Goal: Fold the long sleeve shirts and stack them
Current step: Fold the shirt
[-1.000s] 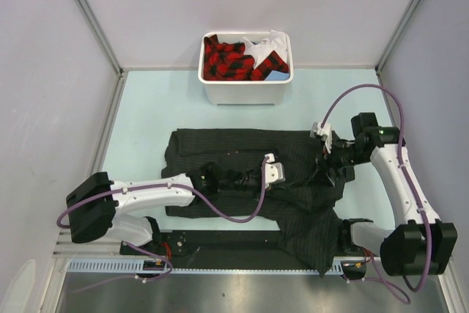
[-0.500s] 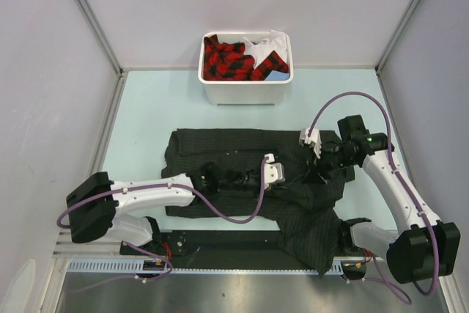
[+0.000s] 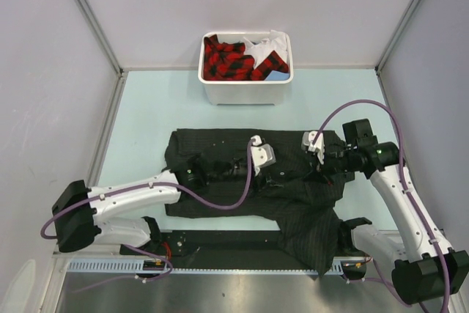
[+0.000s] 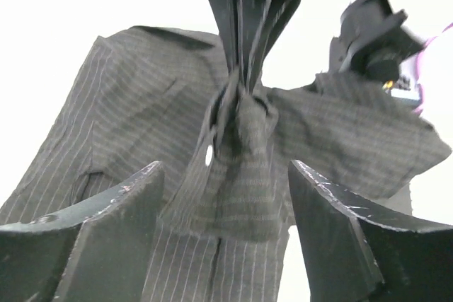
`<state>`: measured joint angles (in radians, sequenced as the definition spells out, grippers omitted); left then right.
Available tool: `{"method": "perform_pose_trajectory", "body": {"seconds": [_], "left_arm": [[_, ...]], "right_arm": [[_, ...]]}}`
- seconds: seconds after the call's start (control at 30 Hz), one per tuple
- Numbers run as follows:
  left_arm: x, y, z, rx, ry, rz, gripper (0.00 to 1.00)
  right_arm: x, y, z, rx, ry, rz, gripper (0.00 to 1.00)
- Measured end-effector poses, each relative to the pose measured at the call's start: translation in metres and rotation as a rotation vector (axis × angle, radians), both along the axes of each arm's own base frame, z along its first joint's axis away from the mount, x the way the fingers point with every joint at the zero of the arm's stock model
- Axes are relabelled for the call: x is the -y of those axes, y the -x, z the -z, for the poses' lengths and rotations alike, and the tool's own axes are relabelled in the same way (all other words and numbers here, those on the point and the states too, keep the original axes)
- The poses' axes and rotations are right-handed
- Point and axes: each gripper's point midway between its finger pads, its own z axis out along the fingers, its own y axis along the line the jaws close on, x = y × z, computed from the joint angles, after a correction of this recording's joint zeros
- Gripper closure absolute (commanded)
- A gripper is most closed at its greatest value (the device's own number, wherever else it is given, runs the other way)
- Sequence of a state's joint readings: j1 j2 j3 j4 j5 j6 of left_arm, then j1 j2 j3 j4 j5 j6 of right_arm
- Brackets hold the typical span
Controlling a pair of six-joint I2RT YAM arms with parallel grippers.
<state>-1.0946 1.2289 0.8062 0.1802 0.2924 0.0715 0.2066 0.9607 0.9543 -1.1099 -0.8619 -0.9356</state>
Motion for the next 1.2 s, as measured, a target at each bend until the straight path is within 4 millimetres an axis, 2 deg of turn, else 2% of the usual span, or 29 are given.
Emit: {"method": "perform_pose_trajectory", "body": {"seconds": [0.07, 0.17, 0.3, 0.4, 0.5, 0.63, 0.7, 0.73, 0.77, 0.93, 1.1, 1.2], "left_arm": [[0.004, -0.001, -0.010, -0.011, 0.013, -0.004, 0.24], [0.013, -0.005, -0.016, -0.015, 0.013, -0.002, 0.24], [0.021, -0.009, 0.001, -0.029, -0.042, 0.003, 0.24], [0.026, -0.012, 0.020, -0.030, -0.105, 0.009, 0.30], [0.029, -0.013, 0.032, -0.019, -0.151, 0.012, 0.44], [0.034, -0.009, 0.035, 0.002, -0.167, 0.030, 0.63], [0.035, -0.008, 0.034, 0.008, -0.166, 0.036, 0.59], [0.035, -0.008, 0.034, 0.012, -0.165, 0.038, 0.53], [0.035, -0.008, 0.033, 0.013, -0.163, 0.040, 0.51], [0.034, -0.007, 0.026, -0.001, -0.136, 0.051, 0.51], [0.028, -0.010, 0.006, 0.002, -0.085, 0.048, 0.51], [0.027, -0.014, 0.001, 0.001, -0.068, 0.041, 0.52]], "right_arm": [[-0.001, 0.002, -0.001, 0.003, -0.001, -0.007, 1.00], [-0.003, 0.003, -0.001, -0.002, -0.003, -0.010, 1.00], [-0.004, 0.005, -0.001, -0.005, -0.002, -0.020, 1.00], [-0.005, 0.006, -0.001, -0.002, 0.000, -0.028, 1.00], [-0.007, 0.008, -0.001, 0.004, 0.003, -0.038, 1.00], [-0.008, 0.011, -0.003, 0.023, 0.006, -0.052, 1.00], [-0.008, 0.012, -0.005, 0.039, 0.006, -0.059, 1.00], [-0.008, 0.013, -0.006, 0.049, 0.005, -0.064, 1.00], [-0.008, 0.014, -0.007, 0.060, 0.006, -0.069, 1.00], [-0.007, 0.017, -0.007, 0.086, 0.016, -0.080, 1.00], [-0.006, 0.017, -0.004, 0.093, 0.025, -0.086, 1.00], [-0.006, 0.017, -0.003, 0.096, 0.027, -0.090, 1.00]]}}
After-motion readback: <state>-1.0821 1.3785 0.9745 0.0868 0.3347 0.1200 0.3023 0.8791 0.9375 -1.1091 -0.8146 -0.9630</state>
